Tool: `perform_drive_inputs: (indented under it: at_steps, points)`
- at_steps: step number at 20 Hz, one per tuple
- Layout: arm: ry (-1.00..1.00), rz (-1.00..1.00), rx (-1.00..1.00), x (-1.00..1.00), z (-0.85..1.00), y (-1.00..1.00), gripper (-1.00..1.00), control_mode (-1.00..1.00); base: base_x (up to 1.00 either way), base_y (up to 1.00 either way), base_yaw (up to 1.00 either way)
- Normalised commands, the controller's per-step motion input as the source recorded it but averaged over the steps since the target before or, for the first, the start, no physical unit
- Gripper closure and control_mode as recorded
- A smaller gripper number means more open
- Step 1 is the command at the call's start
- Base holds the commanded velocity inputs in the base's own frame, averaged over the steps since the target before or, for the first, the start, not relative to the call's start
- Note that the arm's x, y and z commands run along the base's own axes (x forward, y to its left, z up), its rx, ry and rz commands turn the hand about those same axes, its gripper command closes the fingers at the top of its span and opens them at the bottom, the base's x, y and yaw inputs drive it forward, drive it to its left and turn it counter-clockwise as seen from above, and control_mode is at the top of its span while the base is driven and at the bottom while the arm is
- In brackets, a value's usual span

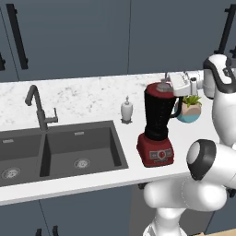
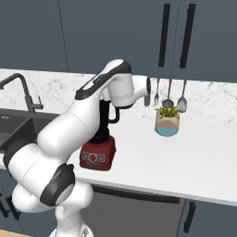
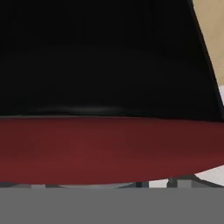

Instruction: Close the lid blender by securely placing the lid on top.

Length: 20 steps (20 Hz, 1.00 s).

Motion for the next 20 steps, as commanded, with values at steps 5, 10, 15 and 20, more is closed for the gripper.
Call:
perform_drive_inputs:
  at_steps: [5,10,15,20]
  points:
    - [-0.04,0.0,0.0,-0.5,0.04,0.02,-1.0,-1.0,0.0,0.0,0.0]
    - [-0.12,0.0,0.0,-0.43,0.11,0.1,-1.0,-1.0,0.0,0.0,0.0]
    - [0.01,0.0,-0.01,-0.14,-0.15,0.24,-1.0,-1.0,0.0,0.0,0.0]
    - [0.13,0.0,0.0,-0.04,-0.28,0.15,-1.0,-1.0,0.0,0.0,0.0]
